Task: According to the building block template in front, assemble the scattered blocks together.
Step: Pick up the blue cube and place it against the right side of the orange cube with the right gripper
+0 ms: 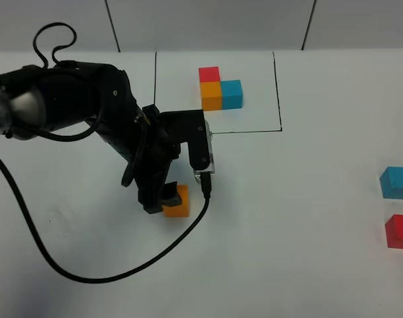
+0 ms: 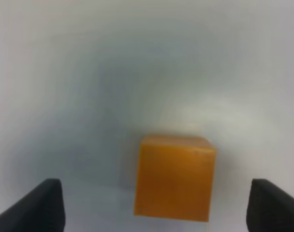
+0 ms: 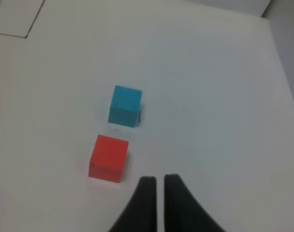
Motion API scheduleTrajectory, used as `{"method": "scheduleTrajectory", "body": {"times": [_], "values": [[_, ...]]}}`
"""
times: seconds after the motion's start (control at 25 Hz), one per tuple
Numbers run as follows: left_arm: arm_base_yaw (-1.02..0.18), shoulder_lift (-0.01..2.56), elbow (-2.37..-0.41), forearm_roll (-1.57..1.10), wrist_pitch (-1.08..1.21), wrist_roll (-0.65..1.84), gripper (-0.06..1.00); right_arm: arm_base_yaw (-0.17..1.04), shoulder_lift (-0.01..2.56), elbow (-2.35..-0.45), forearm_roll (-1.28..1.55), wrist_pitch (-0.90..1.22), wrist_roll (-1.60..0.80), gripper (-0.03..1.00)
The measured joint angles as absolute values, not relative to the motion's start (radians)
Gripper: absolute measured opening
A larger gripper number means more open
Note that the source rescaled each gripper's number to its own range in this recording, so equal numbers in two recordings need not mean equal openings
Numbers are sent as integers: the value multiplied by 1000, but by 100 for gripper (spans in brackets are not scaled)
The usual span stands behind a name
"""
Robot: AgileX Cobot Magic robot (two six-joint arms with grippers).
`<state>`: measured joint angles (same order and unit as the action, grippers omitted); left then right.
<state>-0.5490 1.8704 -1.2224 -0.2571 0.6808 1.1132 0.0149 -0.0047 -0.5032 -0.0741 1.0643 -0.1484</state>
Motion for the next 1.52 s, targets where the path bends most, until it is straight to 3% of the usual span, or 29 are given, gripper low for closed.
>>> {"method": "scheduleTrajectory", "body": {"times": [0.12,0.28,0.4,0.6,0.96,1.24,1.52], "values": [[-549,1839,-1222,-256,710,1111,65,15,-5,-503,-74,1064,-148,1],[-549,1815,-1222,-256,733,1111,17,15,-5,-503,-74,1064,-148,1],[-549,1804,-1222,-267,747,1087,2,15,-5,-503,-74,1064,-148,1],[-550,1788,-1222,-296,752,866,0,15,-5,-503,-74,1064,-148,1],[-556,1778,-1222,-358,728,70,0,15,-5,-503,-74,1064,-148,1],[-557,1769,-1222,-279,670,0,0,15,-5,-503,-74,1064,-148,1],[-478,1714,-1221,-133,698,-85,0,15,-5,-503,-74,1064,-148,1]]}}
